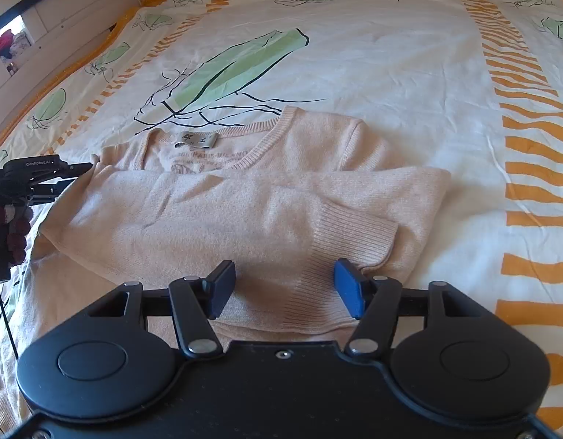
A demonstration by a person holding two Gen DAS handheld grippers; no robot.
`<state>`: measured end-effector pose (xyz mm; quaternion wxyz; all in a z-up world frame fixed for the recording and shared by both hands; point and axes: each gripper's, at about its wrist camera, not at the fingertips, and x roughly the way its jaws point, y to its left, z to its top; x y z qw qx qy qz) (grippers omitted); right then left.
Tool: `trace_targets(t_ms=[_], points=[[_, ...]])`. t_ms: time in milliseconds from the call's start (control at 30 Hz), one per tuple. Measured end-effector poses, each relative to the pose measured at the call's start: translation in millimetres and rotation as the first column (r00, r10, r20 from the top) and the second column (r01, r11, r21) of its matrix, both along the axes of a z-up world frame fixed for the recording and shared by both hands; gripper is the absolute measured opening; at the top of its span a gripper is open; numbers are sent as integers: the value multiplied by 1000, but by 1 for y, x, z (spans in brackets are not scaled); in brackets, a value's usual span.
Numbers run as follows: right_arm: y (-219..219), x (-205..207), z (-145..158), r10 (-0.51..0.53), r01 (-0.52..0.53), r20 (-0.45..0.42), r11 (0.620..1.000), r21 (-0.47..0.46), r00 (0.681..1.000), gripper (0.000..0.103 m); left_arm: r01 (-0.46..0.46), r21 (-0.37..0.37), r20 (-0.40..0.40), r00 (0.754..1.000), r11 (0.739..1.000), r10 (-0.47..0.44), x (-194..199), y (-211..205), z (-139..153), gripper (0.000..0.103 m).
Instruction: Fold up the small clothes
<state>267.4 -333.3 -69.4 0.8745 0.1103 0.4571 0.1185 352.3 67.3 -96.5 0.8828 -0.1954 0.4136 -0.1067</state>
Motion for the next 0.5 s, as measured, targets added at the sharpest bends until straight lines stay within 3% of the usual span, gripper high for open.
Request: trace_targets(t_ms=[67, 167, 300, 400, 500], points=[[1, 0, 0, 2, -2, 0, 1000, -4, 1000, 65, 17, -28, 26, 1000, 999, -16, -5, -2, 3, 43], [1, 0, 0, 3, -3, 1, 1000, -6, 1000, 65, 115, -66, 75, 991, 991, -110, -13, -10, 11, 44], [2, 0, 0, 12, -12, 3, 1000, -3, 1000, 69, 251, -4, 109, 962, 968, -249, -22, -30, 16, 45], [3, 0, 0, 16, -16, 5, 1000, -10, 1000, 69, 253, 19, 110, 961, 967, -253, -21, -33, 15, 45], [3, 0, 0, 13, -13, 4, 1000, -5, 1000, 69, 190, 14, 114, 975, 982, -190, -17, -28, 13, 45]])
